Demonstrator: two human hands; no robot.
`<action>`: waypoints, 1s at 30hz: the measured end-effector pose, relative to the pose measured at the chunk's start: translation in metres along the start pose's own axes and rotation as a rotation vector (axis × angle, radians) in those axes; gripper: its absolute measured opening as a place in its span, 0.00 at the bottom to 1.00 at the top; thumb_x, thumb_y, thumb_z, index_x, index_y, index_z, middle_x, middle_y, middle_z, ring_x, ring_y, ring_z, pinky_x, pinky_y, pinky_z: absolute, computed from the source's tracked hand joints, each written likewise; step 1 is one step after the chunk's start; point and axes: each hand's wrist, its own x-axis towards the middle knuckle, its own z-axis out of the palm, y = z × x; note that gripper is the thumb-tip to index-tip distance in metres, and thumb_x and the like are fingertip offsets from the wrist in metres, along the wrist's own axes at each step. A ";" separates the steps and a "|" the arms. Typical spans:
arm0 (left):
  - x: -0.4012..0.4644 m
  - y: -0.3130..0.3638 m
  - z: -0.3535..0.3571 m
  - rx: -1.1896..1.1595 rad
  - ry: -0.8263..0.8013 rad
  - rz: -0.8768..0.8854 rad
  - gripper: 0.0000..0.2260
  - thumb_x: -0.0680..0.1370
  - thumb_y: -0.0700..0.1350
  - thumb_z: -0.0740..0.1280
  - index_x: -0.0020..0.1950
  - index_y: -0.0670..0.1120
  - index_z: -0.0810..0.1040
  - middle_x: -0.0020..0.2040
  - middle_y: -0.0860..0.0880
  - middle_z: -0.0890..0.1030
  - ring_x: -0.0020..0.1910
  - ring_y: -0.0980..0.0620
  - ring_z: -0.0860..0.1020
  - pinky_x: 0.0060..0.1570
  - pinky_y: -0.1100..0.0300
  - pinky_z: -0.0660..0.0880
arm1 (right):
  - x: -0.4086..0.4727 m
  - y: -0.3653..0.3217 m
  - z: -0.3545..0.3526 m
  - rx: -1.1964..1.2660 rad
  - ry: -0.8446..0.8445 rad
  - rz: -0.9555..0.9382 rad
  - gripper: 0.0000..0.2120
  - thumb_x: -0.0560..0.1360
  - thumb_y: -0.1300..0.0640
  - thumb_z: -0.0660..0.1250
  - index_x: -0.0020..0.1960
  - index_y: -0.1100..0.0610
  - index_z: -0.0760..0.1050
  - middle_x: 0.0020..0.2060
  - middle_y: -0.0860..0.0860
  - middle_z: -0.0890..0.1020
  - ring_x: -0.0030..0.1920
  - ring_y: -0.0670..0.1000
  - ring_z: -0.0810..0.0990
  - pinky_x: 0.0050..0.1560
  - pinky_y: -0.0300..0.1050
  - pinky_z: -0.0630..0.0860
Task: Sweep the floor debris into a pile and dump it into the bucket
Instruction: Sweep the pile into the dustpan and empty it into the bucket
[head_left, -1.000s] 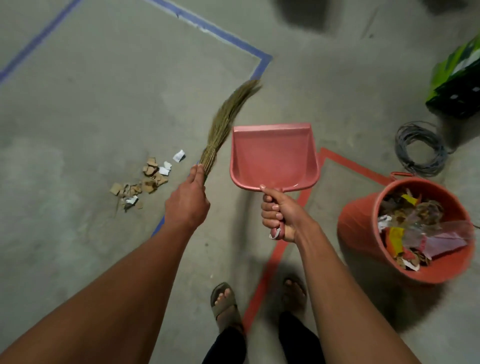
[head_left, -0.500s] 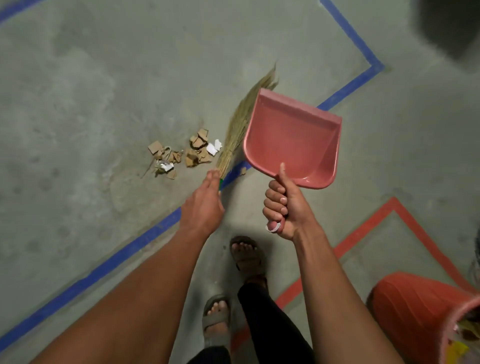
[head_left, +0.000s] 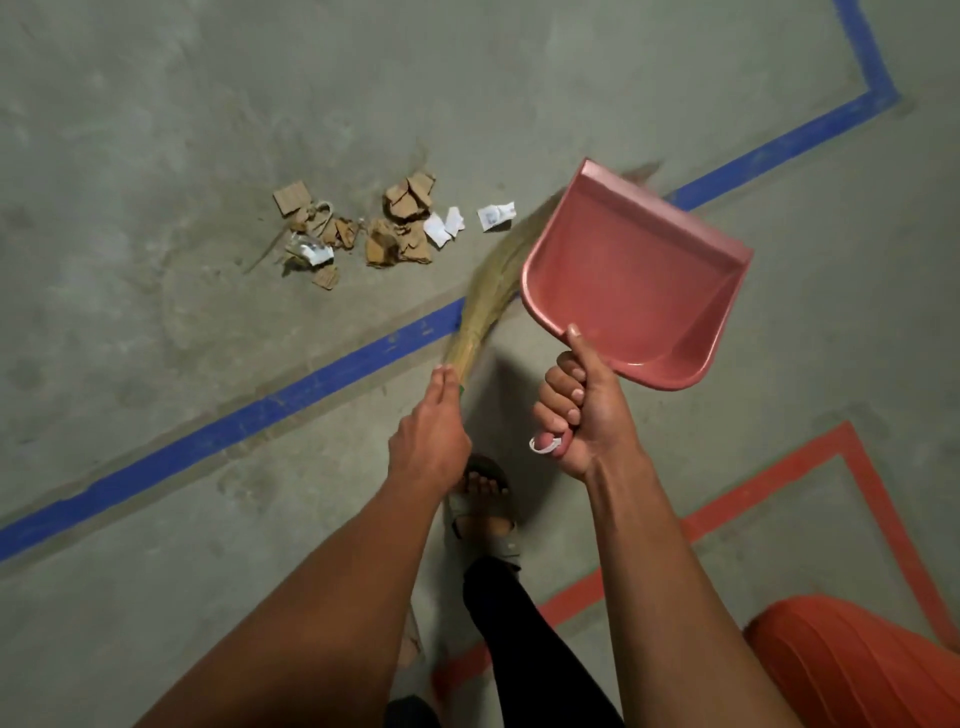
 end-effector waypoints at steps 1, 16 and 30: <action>-0.006 -0.011 0.001 -0.021 0.010 -0.031 0.31 0.83 0.42 0.59 0.84 0.51 0.51 0.85 0.54 0.52 0.67 0.37 0.76 0.61 0.41 0.74 | -0.002 0.004 0.001 0.013 0.007 0.003 0.26 0.81 0.45 0.68 0.31 0.49 0.59 0.21 0.45 0.57 0.18 0.43 0.53 0.18 0.36 0.48; -0.046 -0.065 -0.010 0.021 0.044 0.024 0.36 0.82 0.41 0.61 0.85 0.50 0.44 0.85 0.54 0.43 0.64 0.37 0.77 0.59 0.42 0.76 | -0.044 0.064 0.025 -0.078 0.065 -0.019 0.25 0.81 0.48 0.69 0.31 0.49 0.61 0.22 0.45 0.59 0.19 0.43 0.55 0.17 0.37 0.52; -0.065 -0.176 -0.005 0.096 0.034 0.133 0.30 0.85 0.47 0.55 0.85 0.57 0.44 0.85 0.58 0.47 0.65 0.39 0.78 0.61 0.42 0.78 | -0.036 0.094 0.030 -0.166 0.078 0.055 0.24 0.80 0.48 0.70 0.32 0.49 0.62 0.24 0.45 0.58 0.20 0.44 0.55 0.18 0.38 0.53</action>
